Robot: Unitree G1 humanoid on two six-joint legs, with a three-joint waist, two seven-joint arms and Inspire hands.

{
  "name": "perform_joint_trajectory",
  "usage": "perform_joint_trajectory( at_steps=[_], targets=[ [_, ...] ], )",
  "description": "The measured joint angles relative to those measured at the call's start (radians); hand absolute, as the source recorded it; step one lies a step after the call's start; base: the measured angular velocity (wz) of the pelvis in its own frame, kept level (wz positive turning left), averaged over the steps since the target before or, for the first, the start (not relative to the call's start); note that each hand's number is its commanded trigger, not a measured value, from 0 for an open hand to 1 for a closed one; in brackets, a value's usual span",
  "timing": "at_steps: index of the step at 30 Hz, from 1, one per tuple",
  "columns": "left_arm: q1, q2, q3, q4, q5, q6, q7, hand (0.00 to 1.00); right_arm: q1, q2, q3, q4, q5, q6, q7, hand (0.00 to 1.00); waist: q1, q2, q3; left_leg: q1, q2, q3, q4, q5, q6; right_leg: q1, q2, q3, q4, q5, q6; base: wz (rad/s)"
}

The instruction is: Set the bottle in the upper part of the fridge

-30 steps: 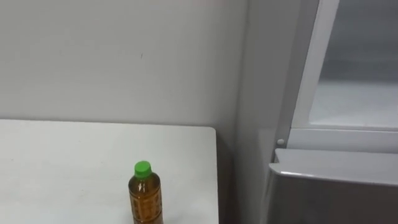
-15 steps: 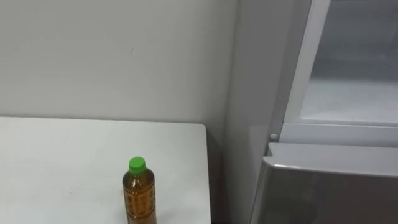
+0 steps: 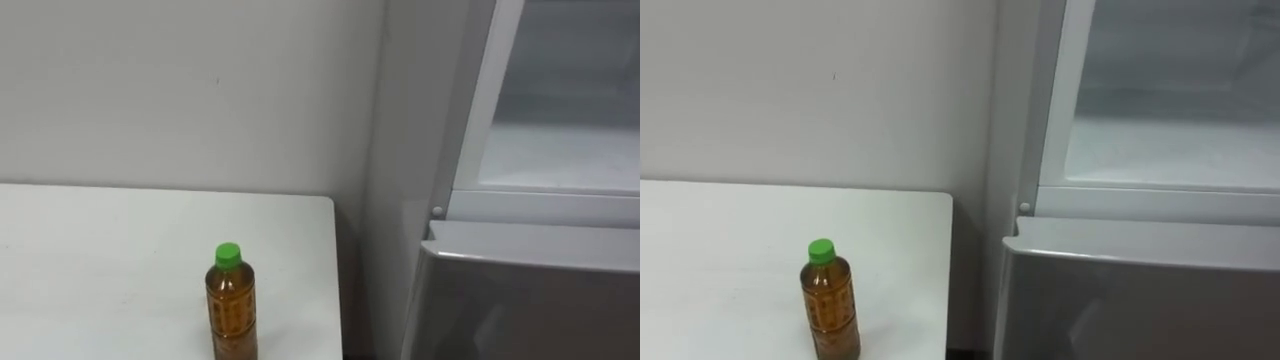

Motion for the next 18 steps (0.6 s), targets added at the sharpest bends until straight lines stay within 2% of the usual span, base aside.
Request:
perform_joint_trajectory(
  at_steps=[3,4,5,6,8,15,18],
  targets=[
    [-0.004,0.001,0.001,0.0,0.011,0.003,0.006,0.0,-0.126,0.024,-0.019,-0.087,0.085,-0.03,0.013,0.0,-0.001,0.003,-0.0018,-0.006,-0.001,-0.001,-0.001,0.003,0.004,-0.006,0.001,-0.001,0.001,0.0,-0.002,0.05],
    [-0.004,0.001,0.001,-0.001,0.012,0.003,0.014,0.0,-0.173,0.041,-0.029,-0.098,0.135,-0.059,0.012,0.0,-0.001,0.003,-0.0044,-0.007,-0.001,-0.003,0.0,0.003,0.004,-0.003,0.002,-0.003,-0.002,0.001,-0.002,0.14],
    [-0.001,0.001,0.001,0.0,0.013,0.005,0.019,0.0,-0.201,0.053,-0.034,-0.1,0.185,-0.082,0.016,0.0,0.004,-0.003,-0.0147,-0.009,0.0,-0.004,0.002,0.004,0.003,-0.001,0.003,-0.008,-0.009,0.001,-0.002,0.16],
    [0.001,0.002,0.001,0.0,0.012,0.007,0.021,0.0,-0.207,0.059,-0.033,-0.104,0.209,-0.089,0.022,0.0,0.005,-0.007,-0.0187,-0.01,0.0,-0.004,0.002,0.005,0.003,0.003,0.004,-0.011,-0.016,0.002,-0.002,0.2],
    [0.005,0.009,0.001,0.001,0.011,0.015,0.025,0.0,-0.219,0.074,-0.032,-0.111,0.253,-0.092,0.033,0.0,0.008,-0.02,-0.0171,-0.001,0.004,-0.01,0.002,0.006,0.004,0.032,0.005,-0.031,-0.042,0.009,0.001,0.21],
    [-0.002,0.01,0.0,0.001,0.011,0.046,0.033,0.0,-0.22,0.081,-0.029,-0.132,0.281,-0.091,0.022,0.0,0.01,-0.022,-0.0152,0.002,0.002,-0.012,-0.001,0.006,0.004,0.054,0.005,-0.034,-0.073,0.024,0.012,0.04],
    [-0.008,0.01,-0.001,0.002,0.01,0.053,0.037,0.0,-0.22,0.103,-0.028,-0.134,0.281,-0.091,0.006,0.0,0.011,-0.02,-0.014,0.003,0.001,-0.012,-0.002,0.006,0.004,0.06,0.005,-0.036,-0.08,0.025,0.013,0.06]
  ],
)
